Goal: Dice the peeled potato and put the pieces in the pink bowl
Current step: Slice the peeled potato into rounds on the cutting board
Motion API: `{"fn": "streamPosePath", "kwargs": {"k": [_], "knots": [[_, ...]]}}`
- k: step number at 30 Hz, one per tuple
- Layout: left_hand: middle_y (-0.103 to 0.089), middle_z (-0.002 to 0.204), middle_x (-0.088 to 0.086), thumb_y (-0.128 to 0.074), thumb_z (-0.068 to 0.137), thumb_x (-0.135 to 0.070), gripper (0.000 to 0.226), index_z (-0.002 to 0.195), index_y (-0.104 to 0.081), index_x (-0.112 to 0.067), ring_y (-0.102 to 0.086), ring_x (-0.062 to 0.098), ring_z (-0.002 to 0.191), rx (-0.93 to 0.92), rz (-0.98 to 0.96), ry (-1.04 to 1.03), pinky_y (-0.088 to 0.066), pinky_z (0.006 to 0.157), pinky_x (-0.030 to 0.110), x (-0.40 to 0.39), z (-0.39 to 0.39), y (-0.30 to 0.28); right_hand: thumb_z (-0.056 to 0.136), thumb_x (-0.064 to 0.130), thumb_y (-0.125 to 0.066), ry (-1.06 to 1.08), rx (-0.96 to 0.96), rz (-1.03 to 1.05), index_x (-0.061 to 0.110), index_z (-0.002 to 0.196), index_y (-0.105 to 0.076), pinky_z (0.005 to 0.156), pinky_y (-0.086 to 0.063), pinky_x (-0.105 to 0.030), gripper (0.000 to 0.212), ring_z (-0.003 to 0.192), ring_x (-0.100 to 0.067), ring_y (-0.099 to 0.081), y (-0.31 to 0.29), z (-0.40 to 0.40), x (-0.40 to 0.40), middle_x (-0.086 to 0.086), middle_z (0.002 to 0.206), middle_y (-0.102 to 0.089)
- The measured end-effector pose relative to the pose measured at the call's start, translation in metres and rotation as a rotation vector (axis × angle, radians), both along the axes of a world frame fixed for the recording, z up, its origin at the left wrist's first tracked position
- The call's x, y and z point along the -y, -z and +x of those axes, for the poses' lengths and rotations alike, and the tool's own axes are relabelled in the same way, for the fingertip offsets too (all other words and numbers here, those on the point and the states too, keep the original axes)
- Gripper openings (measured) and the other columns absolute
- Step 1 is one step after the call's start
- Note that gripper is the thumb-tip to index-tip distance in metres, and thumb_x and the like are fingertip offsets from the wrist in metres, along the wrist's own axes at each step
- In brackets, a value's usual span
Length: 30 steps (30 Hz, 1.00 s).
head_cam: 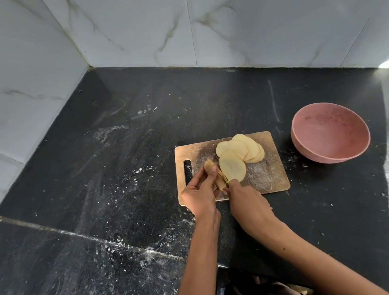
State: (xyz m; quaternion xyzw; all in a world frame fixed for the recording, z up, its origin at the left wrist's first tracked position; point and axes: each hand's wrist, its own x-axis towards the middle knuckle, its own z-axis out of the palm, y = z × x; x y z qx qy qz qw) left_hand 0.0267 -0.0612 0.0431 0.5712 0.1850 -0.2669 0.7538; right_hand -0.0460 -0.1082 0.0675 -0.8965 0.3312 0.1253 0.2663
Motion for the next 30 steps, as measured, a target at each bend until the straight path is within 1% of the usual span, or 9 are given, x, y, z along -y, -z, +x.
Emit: {"fn": "streamPosePath", "kwargs": {"k": [3, 5, 9, 14, 16, 21, 24, 26, 30], "knots": [[-0.073, 0.101, 0.009, -0.074, 0.078, 0.002, 0.035, 0.112, -0.069, -0.006, -0.071, 0.017, 0.089, -0.006, -0.020, 0.005, -0.060, 0.069, 0.031, 0.002, 0.001, -0.001, 0.105, 0.026, -0.027, 0.011, 0.006, 0.005, 0.015, 0.096, -0.032, 0.066, -0.035, -0.036, 0.015, 0.094, -0.032, -0.058, -0.001, -0.003, 0.002, -0.012, 0.100, -0.061], [-0.073, 0.100, 0.007, -0.073, 0.078, 0.003, 0.036, 0.112, -0.069, -0.005, -0.071, 0.015, 0.085, -0.009, -0.025, 0.011, -0.061, 0.067, 0.031, 0.002, 0.001, -0.002, 0.105, 0.027, -0.027, 0.026, 0.005, 0.010, 0.015, 0.095, -0.031, 0.066, -0.036, -0.036, 0.016, 0.094, -0.032, -0.059, -0.001, -0.005, 0.001, -0.012, 0.099, -0.062], [-0.074, 0.098, 0.006, -0.075, 0.076, 0.004, 0.035, 0.110, -0.070, -0.004, -0.072, 0.013, 0.077, -0.023, -0.028, 0.013, -0.060, 0.058, 0.031, 0.000, 0.002, -0.003, 0.104, 0.022, -0.029, 0.040, -0.021, 0.014, 0.017, 0.095, -0.030, 0.068, -0.037, -0.036, 0.010, 0.096, -0.032, -0.059, 0.001, -0.007, 0.000, -0.012, 0.100, -0.061], [-0.074, 0.097, 0.008, -0.077, 0.075, 0.000, 0.034, 0.108, -0.071, -0.005, -0.072, 0.017, 0.085, -0.013, -0.009, 0.007, -0.061, 0.066, 0.033, 0.001, 0.003, 0.000, 0.105, 0.030, -0.024, 0.060, -0.037, 0.075, 0.017, 0.095, -0.030, 0.069, -0.037, -0.036, 0.017, 0.095, -0.032, -0.059, -0.001, -0.022, -0.004, -0.011, 0.098, -0.061], [-0.074, 0.099, 0.009, -0.076, 0.076, 0.000, 0.032, 0.107, -0.071, -0.007, -0.071, 0.020, 0.090, -0.011, -0.016, 0.006, -0.061, 0.065, 0.032, 0.001, 0.003, 0.002, 0.105, 0.033, -0.023, 0.056, -0.038, 0.080, 0.017, 0.094, -0.030, 0.068, -0.036, -0.036, 0.020, 0.095, -0.033, -0.058, -0.003, -0.026, -0.004, -0.012, 0.099, -0.062], [-0.072, 0.104, 0.013, -0.076, 0.076, -0.001, 0.034, 0.110, -0.070, -0.005, -0.070, 0.025, 0.096, -0.032, -0.011, -0.008, -0.058, 0.057, 0.026, 0.001, 0.004, 0.005, 0.104, 0.025, -0.026, 0.063, -0.020, 0.049, 0.015, 0.096, -0.033, 0.069, -0.035, -0.036, 0.015, 0.099, -0.035, -0.058, -0.001, -0.018, -0.005, -0.013, 0.103, -0.062], [-0.072, 0.104, 0.015, -0.076, 0.076, 0.000, 0.035, 0.111, -0.070, -0.004, -0.070, 0.022, 0.087, -0.032, -0.013, -0.020, -0.056, 0.054, 0.023, 0.002, 0.002, 0.004, 0.102, 0.015, -0.031, 0.056, 0.002, 0.017, 0.011, 0.107, -0.040, 0.068, -0.035, -0.035, 0.010, 0.101, -0.034, -0.058, 0.001, -0.002, -0.002, -0.013, 0.106, -0.061], [-0.072, 0.102, 0.016, -0.076, 0.076, 0.001, 0.035, 0.110, -0.070, -0.002, -0.069, 0.020, 0.080, -0.022, 0.001, -0.041, -0.056, 0.053, 0.023, 0.001, 0.002, 0.002, 0.101, 0.011, -0.033, 0.038, -0.001, 0.005, 0.010, 0.109, -0.040, 0.068, -0.035, -0.035, 0.011, 0.101, -0.033, -0.059, 0.001, 0.002, -0.004, -0.014, 0.107, -0.061], [-0.073, 0.099, 0.012, -0.076, 0.076, 0.000, 0.034, 0.109, -0.071, -0.002, -0.070, 0.026, 0.093, 0.005, 0.021, -0.027, -0.060, 0.062, 0.030, 0.001, 0.002, 0.004, 0.103, 0.015, -0.029, 0.032, -0.035, 0.022, 0.016, 0.101, -0.031, 0.068, -0.037, -0.036, 0.003, 0.097, -0.034, -0.061, 0.006, -0.019, -0.009, -0.012, 0.103, -0.064]]}}
